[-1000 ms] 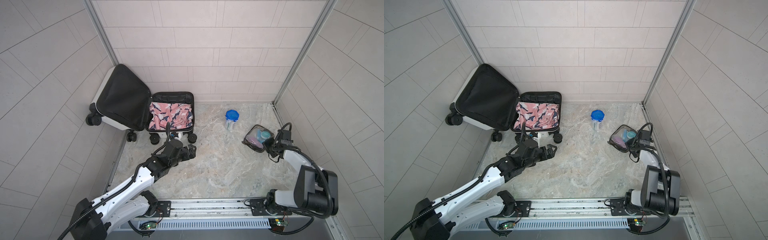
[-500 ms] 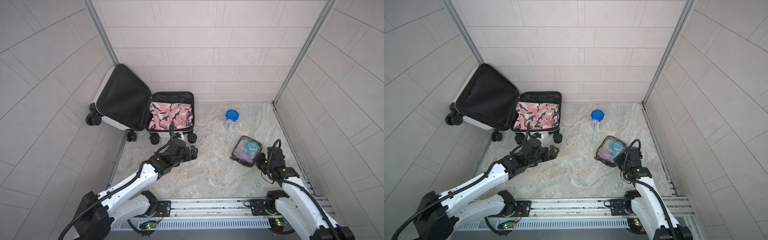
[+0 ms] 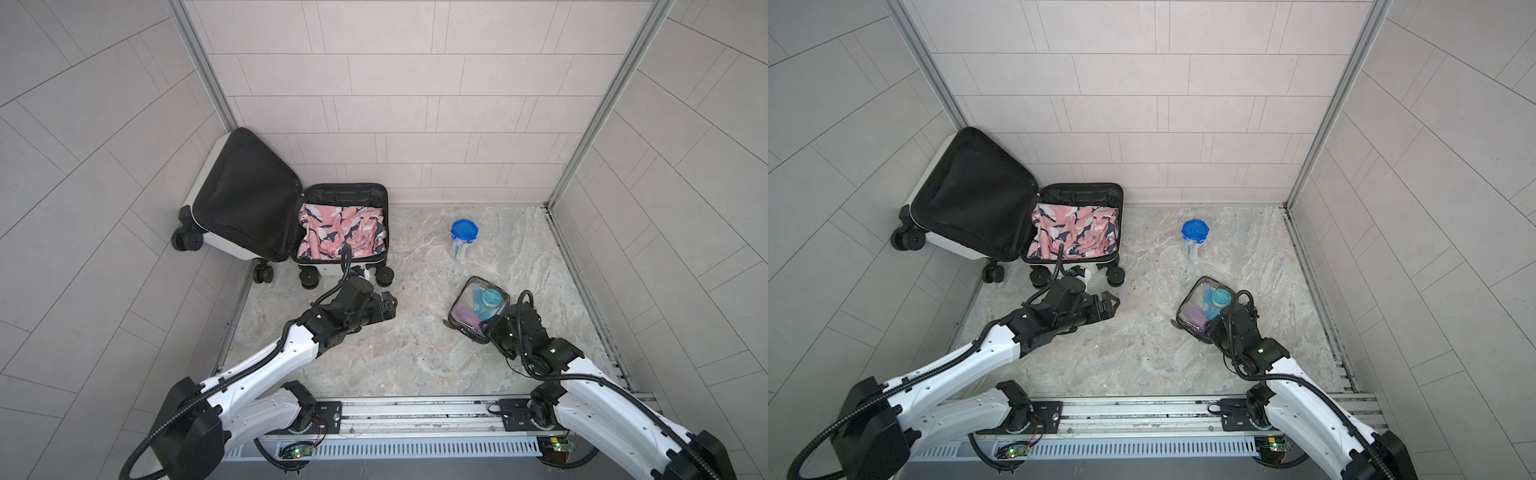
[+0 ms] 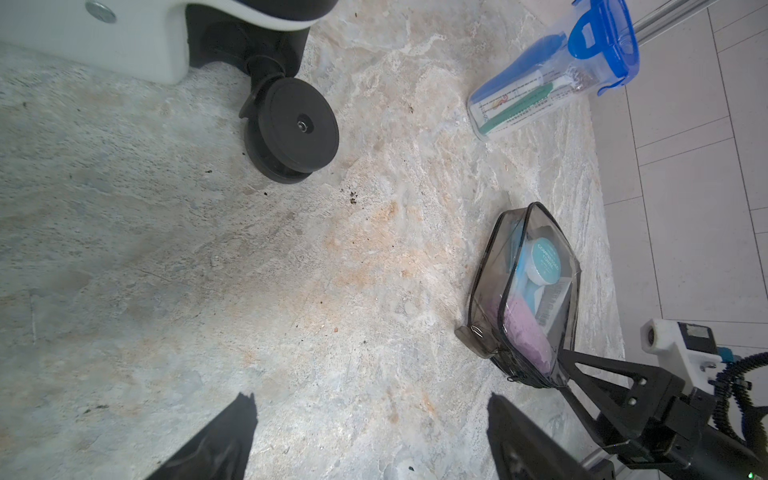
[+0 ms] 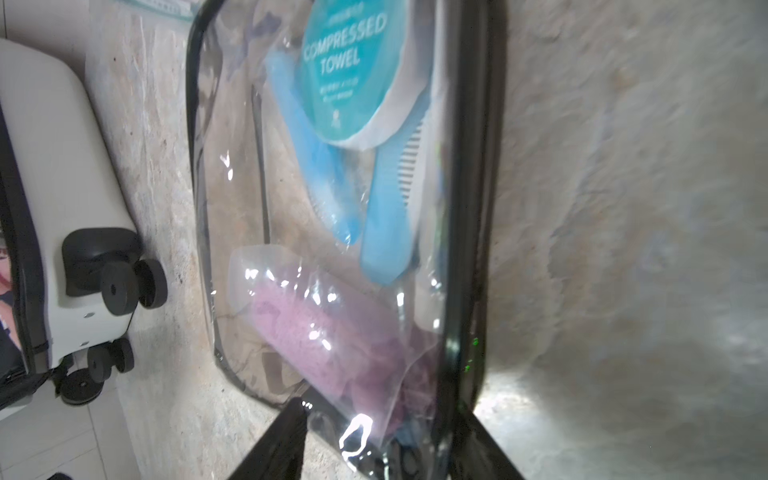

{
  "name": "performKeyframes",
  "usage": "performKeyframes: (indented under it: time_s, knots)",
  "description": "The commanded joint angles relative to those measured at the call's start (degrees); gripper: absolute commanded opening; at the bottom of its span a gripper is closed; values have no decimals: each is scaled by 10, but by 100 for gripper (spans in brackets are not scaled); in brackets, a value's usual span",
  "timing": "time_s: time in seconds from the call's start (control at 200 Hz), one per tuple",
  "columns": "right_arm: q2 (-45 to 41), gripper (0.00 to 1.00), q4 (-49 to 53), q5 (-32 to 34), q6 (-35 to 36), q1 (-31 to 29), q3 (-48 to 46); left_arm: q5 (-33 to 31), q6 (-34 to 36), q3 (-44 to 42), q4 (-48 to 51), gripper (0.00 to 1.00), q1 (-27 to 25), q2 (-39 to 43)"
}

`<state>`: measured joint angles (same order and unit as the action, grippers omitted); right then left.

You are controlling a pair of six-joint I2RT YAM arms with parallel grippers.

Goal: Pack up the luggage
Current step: 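Drag the clear toiletry pouch with the right gripper toward the left gripper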

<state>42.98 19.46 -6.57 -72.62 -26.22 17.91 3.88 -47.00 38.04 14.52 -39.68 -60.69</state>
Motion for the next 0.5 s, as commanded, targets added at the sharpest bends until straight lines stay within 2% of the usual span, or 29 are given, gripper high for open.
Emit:
performKeyframes:
  time_s: [0.0, 0.235, 0.36, 0.495]
  knots:
    - [22, 60, -33, 30, -9, -38, 24, -4, -7, 5, -12, 92, -2, 0]
    - [137, 67, -100, 37, 13, -107, 82, -3, -8, 4, -15, 92, -2, -6]
    - [207, 72, -95, 32, 49, -138, 144, -9, -14, -3, -28, 92, -2, -6]
    - [238, 79, -53, 38, 104, -151, 214, -15, -23, -13, -54, 92, -2, -7]
